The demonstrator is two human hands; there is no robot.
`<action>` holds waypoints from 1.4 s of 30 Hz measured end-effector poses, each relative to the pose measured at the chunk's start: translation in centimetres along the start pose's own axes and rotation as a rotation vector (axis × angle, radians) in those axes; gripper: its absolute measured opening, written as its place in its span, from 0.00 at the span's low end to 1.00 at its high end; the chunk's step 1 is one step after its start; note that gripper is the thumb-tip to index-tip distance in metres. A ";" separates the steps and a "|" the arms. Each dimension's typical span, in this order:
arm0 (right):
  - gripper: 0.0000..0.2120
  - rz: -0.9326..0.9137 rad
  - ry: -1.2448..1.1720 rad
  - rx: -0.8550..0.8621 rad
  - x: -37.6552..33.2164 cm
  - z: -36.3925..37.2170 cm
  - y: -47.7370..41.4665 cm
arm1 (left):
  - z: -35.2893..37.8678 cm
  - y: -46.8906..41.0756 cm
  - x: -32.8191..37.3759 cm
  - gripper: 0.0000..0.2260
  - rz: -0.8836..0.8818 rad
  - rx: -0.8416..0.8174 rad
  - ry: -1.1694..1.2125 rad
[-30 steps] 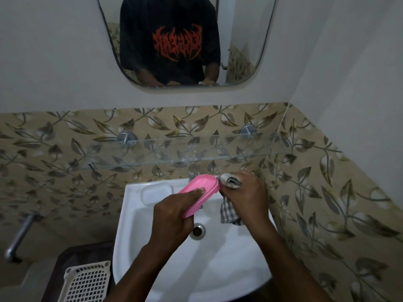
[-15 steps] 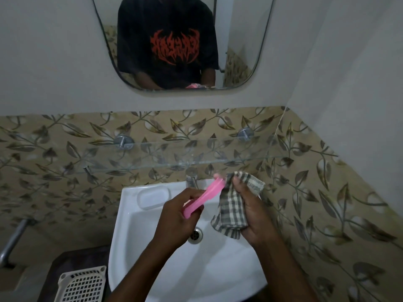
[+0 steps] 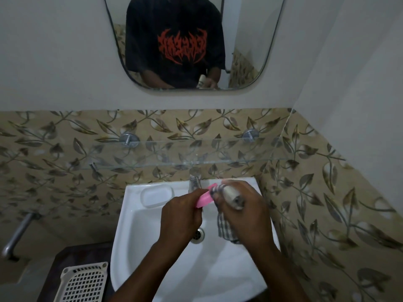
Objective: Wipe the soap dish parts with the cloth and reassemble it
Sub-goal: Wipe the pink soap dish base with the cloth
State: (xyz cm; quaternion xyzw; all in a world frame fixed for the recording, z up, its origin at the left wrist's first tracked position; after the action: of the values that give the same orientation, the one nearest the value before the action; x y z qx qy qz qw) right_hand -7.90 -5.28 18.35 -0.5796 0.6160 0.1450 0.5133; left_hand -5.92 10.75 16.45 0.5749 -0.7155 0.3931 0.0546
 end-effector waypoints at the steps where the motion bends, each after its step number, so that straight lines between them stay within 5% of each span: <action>1: 0.09 -0.170 0.139 0.023 -1.3 0.2 0.5 | -0.1 0.0 0.1 0.22 0.010 0.012 -0.021; 4: 0.03 -0.348 0.298 0.029 -3.0 1.0 1.9 | -0.7 -0.2 0.7 0.25 0.028 0.052 0.010; 9: 0.07 0.015 0.088 0.049 1.4 -0.8 -1.3 | -1.1 -0.1 1.2 0.24 0.080 0.104 -0.019; 15: 0.06 -0.239 0.147 -0.062 -2.5 0.9 1.8 | -1.3 -0.6 0.4 0.24 0.059 0.104 -0.025; 19: 0.06 -0.063 0.079 0.018 -0.1 -0.3 -0.6 | -1.3 -0.4 0.3 0.23 0.094 0.091 -0.075; 25: 0.07 -0.219 0.337 -0.065 -2.9 0.7 1.8 | -1.1 -0.1 0.2 0.26 0.138 0.085 -0.082; 30: 0.07 -0.031 0.217 -0.042 -0.1 0.3 -0.6 | -1.0 0.3 0.2 0.25 0.152 0.074 -0.110; 36: 0.06 -0.102 0.297 -0.060 -1.6 0.8 1.6 | -1.0 0.5 -0.3 0.25 0.159 0.059 -0.104; 42: 0.09 0.138 0.150 -0.141 2.6 1.5 -1.2 | -1.5 1.1 0.9 0.24 0.224 0.112 -0.048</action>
State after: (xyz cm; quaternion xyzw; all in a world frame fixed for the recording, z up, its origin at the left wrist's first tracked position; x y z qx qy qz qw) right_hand -5.67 -5.93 16.12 -0.5799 0.6793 0.1791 0.4126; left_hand -7.76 11.08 17.40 0.5026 -0.7534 0.4222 -0.0390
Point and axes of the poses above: each hand's wrist, its own y-axis away from the middle knuckle, its own z-axis out of the palm, x = y × z, the point moved 7 cm from there along -y, towards the middle knuckle, and after that the axes turned 8 degrees about x, right-handed, at the moved point
